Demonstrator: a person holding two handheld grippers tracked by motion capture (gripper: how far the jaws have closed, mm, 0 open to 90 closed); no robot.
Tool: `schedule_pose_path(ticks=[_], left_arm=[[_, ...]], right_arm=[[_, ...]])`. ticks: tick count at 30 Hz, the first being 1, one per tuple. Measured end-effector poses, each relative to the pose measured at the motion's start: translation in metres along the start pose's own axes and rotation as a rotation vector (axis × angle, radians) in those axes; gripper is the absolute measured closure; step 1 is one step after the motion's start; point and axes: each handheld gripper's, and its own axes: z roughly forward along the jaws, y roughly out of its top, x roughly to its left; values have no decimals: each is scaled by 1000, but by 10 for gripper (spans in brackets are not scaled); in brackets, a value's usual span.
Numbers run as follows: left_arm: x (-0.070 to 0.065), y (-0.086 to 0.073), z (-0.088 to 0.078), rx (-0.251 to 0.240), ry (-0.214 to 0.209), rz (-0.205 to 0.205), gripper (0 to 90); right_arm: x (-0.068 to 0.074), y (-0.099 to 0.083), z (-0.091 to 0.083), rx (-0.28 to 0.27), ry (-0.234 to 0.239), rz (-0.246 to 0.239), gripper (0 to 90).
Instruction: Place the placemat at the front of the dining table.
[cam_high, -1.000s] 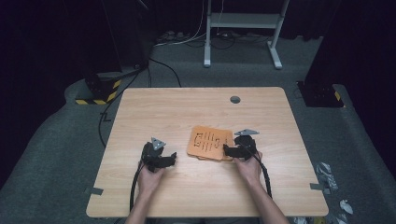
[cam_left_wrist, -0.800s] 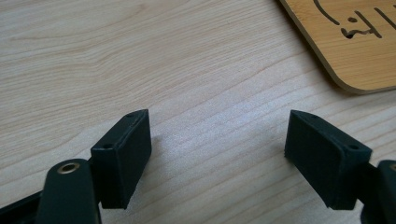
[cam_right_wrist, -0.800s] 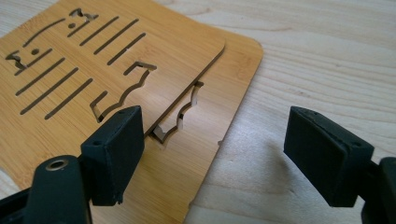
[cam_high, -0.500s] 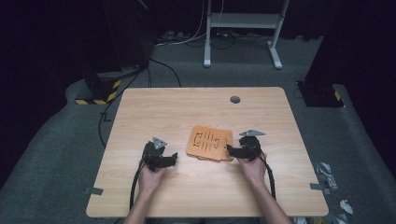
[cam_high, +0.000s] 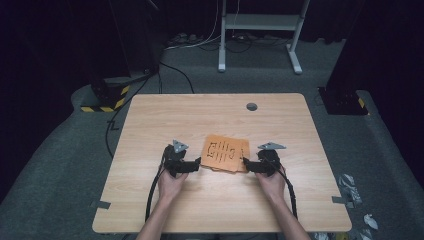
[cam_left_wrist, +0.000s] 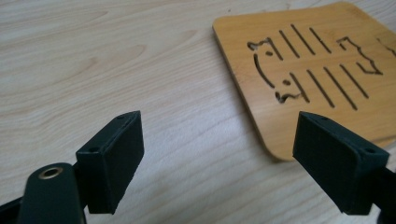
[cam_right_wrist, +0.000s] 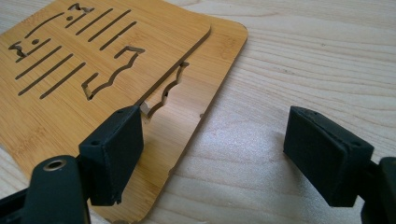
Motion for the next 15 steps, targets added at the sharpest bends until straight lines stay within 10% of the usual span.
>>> schedule_pose_path(ticks=[11, 15], left_arm=[[-4, 9, 18, 31, -12, -30, 183], [-5, 8, 20, 55, 26, 16, 192]], right_arm=[[1, 0, 1, -10, 0, -19, 195], [0, 0, 1, -6, 8, -10, 197]])
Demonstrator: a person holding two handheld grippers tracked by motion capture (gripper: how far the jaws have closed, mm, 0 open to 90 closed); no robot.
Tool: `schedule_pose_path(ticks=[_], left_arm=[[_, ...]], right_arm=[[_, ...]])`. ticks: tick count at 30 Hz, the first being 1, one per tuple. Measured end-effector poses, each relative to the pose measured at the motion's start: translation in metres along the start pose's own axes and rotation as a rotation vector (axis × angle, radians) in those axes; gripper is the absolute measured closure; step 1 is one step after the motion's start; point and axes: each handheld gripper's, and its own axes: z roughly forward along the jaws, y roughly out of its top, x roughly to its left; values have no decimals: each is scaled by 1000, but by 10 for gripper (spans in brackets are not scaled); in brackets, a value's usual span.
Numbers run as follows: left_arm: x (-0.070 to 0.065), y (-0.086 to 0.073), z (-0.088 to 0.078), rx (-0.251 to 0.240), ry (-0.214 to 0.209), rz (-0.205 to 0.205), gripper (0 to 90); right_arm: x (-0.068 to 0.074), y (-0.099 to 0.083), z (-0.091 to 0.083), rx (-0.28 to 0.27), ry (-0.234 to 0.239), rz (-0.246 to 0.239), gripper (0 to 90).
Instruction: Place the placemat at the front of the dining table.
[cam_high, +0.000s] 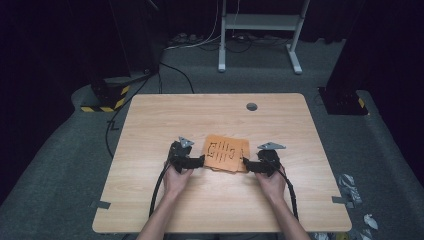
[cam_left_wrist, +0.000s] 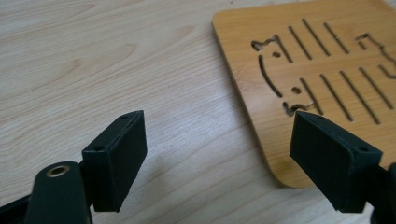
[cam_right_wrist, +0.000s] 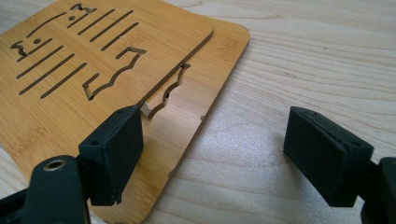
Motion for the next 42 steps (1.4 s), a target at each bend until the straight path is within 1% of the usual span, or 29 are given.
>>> schedule_pose_path(ticks=[2, 3, 4, 5, 9, 10, 13, 14, 17, 18, 22, 23, 24, 25, 26, 27, 28, 29, 30, 31, 32, 34, 35, 36, 37, 38, 41, 42], left_arm=[[1, -1, 1, 0, 24, 8, 198], [1, -1, 1, 0, 24, 8, 200], [2, -2, 1, -1, 28, -1, 197], [3, -3, 2, -4, 25, -8, 197], [3, -6, 1, -19, 30, -5, 200], [4, -6, 1, -25, 27, 3, 201], [4, -8, 3, -24, 26, -3, 201], [4, -8, 3, -23, 28, 9, 203], [3, -11, 5, -15, 51, 24, 212], [5, -12, 5, -26, 41, 7, 214], [5, -13, 5, -31, 38, 10, 214], [5, -14, 5, -37, 36, 18, 217], [6, -15, 5, -49, 30, 16, 223], [7, -16, 5, -51, 21, 6, 224], [7, -16, 5, -51, 21, 6, 225], [7, -16, 5, -52, 20, -3, 225], [6, -17, 5, -52, 25, 7, 225], [6, -17, 4, -55, 29, 9, 225], [5, -17, 4, -56, 32, 16, 226], [5, -17, 4, -56, 30, 19, 225], [5, -17, 4, -56, 30, 19, 225], [5, -17, 4, -52, 25, 4, 226], [5, -17, 4, -51, 25, 5, 227], [4, -17, 4, -54, 22, 12, 227], [4, -17, 4, -54, 23, 13, 227], [4, -17, 4, -54, 23, 13, 227], [4, -17, 4, -53, 24, 10, 227], [3, -17, 4, -54, 24, 14, 227]], right_arm=[[0, 0, 0, -2, -1, -6, 202], [0, 0, 0, -2, -1, -6, 202], [0, 0, 0, -2, 2, -7, 203], [0, 0, 0, -2, 2, -7, 203], [0, 0, 0, 0, 4, -6, 203], [0, 0, -1, 3, 5, -12, 202], [0, 0, 0, -2, 0, -13, 202], [0, 0, -1, 4, 5, -11, 202], [0, 0, 0, 1, 5, -7, 202], [0, 0, 0, 0, 5, -7, 202], [0, 0, 0, 0, -1, -7, 192], [1, 0, 0, -4, -13, -20, 182], [4, -1, -1, -16, -37, -54, 181], [5, -1, -1, -17, -37, -61, 181], [5, 0, 0, -15, -28, -58, 181], [5, 0, 0, -15, -28, -58, 181], [1, 1, 0, 9, 6, -27, 176], [1, 1, 0, 9, 6, -27, 176], [0, 3, -1, 19, -5, -25, 181], [0, 4, -3, 7, -6, -29, 185], [0, 4, -3, 7, -6, -29, 185], [1, 6, -10, -25, 2, -34, 190], [7, 10, -17, -48, 14, -61, 194], [10, 11, -18, -48, 22, -64, 194], [13, 13, -19, -50, 36, -78, 192], [13, 13, -19, -50, 36, -78, 192], [20, 18, -17, -46, 69, -68, 187], [24, 21, -15, -37, 88, -53, 182]])
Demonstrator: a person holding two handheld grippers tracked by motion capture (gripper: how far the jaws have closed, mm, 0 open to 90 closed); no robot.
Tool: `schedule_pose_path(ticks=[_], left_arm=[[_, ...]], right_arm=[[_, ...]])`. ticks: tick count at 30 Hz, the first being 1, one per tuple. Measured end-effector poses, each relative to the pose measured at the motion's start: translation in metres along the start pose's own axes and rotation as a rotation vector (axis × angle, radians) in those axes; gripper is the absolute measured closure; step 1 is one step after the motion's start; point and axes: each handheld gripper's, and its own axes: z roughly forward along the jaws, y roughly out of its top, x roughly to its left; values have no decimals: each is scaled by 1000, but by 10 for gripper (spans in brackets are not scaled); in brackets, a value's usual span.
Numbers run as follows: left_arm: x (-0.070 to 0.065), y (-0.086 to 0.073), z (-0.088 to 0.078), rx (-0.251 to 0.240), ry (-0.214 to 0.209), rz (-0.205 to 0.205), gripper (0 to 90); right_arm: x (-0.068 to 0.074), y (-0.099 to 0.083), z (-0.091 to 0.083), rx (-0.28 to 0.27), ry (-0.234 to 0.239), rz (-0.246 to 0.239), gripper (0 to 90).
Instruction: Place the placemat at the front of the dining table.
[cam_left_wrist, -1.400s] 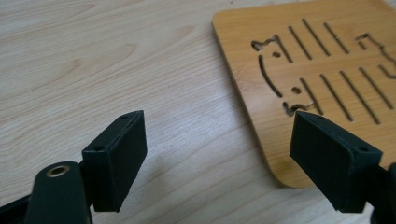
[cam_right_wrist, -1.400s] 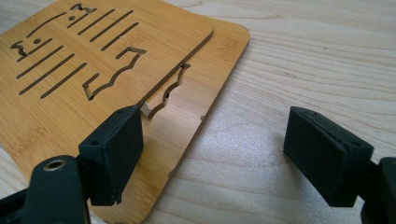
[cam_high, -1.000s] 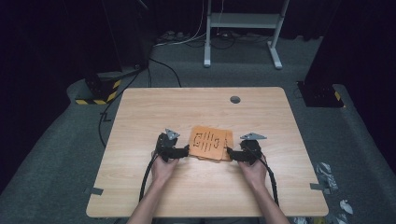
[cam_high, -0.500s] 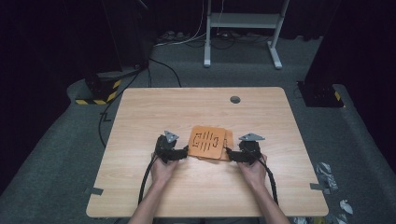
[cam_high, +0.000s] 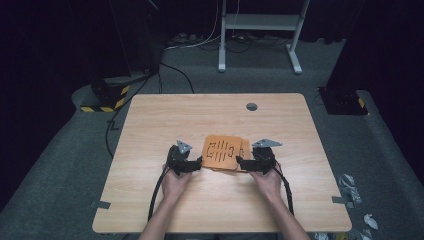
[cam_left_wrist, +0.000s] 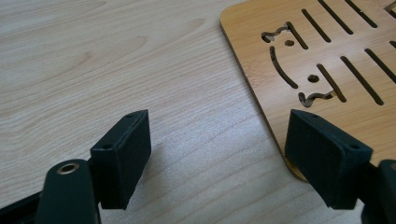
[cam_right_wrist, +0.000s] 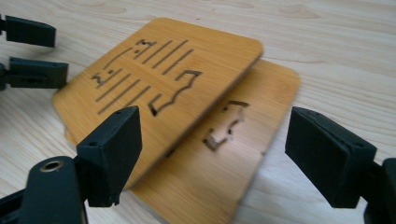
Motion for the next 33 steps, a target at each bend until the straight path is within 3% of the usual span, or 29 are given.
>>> schedule_pose_path(ticks=[6, 14, 22, 28, 33], left_arm=[[0, 0, 0, 0, 0, -6, 227], [1, 0, 0, 1, -6, -9, 232], [0, 0, 0, 0, -6, -22, 233], [0, 0, 1, 0, -7, -22, 234], [0, 0, 0, 0, -5, -22, 234]], right_arm=[[10, 4, 10, -5, 15, 4, 185], [16, 1, 30, 24, 69, 49, 193], [18, 1, 35, 38, 67, 55, 202], [22, 1, 37, 35, 71, 27, 205], [23, 1, 34, 23, 100, 27, 226]])
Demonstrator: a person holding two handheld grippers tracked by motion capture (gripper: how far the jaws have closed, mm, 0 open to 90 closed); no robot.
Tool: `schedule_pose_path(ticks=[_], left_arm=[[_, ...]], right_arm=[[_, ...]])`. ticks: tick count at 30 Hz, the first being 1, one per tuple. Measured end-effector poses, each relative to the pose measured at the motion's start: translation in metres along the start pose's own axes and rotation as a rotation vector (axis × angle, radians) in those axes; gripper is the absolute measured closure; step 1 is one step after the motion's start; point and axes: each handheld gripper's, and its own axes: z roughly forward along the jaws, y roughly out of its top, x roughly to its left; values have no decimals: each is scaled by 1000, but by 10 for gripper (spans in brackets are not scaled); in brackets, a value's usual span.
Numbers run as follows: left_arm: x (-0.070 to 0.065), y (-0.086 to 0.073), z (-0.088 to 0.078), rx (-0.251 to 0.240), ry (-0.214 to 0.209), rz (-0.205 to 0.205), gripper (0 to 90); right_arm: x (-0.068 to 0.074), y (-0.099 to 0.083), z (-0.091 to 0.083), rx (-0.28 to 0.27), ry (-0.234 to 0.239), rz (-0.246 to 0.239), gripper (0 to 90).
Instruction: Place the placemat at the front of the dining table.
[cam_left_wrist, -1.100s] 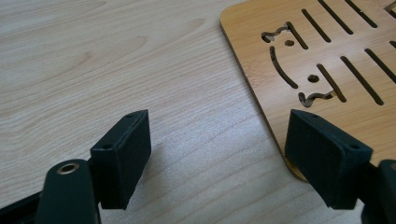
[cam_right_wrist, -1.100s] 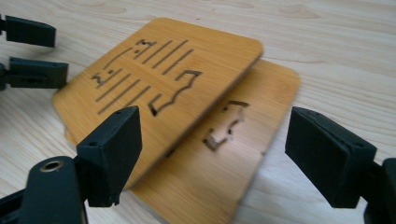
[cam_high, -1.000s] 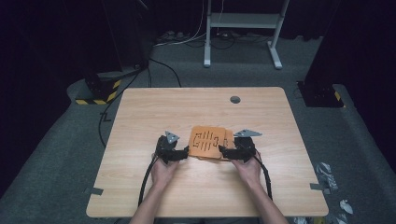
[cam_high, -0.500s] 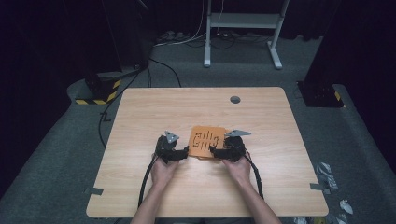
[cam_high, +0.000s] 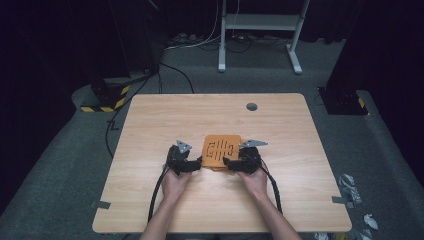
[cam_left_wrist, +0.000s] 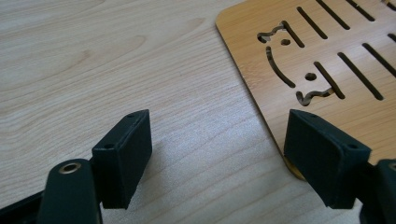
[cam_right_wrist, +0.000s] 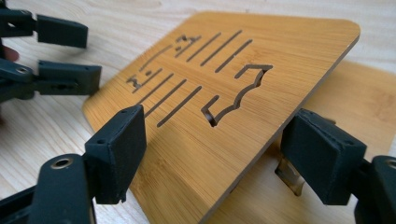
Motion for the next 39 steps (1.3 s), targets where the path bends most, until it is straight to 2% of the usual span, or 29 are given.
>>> schedule_pose_path(ticks=[4, 14, 15, 16, 18, 19, 23, 24, 25, 32, 39], left_arm=[[0, 0, 0, -2, 4, 3, 238], [-1, 0, 0, -3, -26, 25, 254], [-1, 0, 0, -1, -31, 15, 255], [-1, 0, 0, 0, -43, 27, 255], [-4, 0, 0, 4, -43, 18, 255], [-4, 1, 1, 4, -52, 28, 255], [-8, 2, 3, 22, -39, 58, 264], [-8, 2, 4, 23, -49, 71, 264], [-10, 2, 4, 24, -49, 61, 263], [-10, 2, 4, 25, -47, 69, 261], [-9, 2, 4, 26, -48, 69, 261]], right_arm=[[4, 2, -4, -37, -10, -33, 252], [5, 4, -12, -56, -9, -44, 291], [6, 5, -13, -60, -6, -46, 302], [6, 5, -14, -65, 1, -49, 312], [8, 6, -15, -70, 14, -55, 323], [10, 7, -15, -70, 14, -53, 328], [14, 10, -13, -76, 24, -59, 345], [14, 10, -13, -76, 24, -59, 345], [17, 13, -11, -75, 26, -69, 355], [23, 20, -6, -80, 25, -66, 385], [26, 20, 2, -62, 29, -46, 434]])
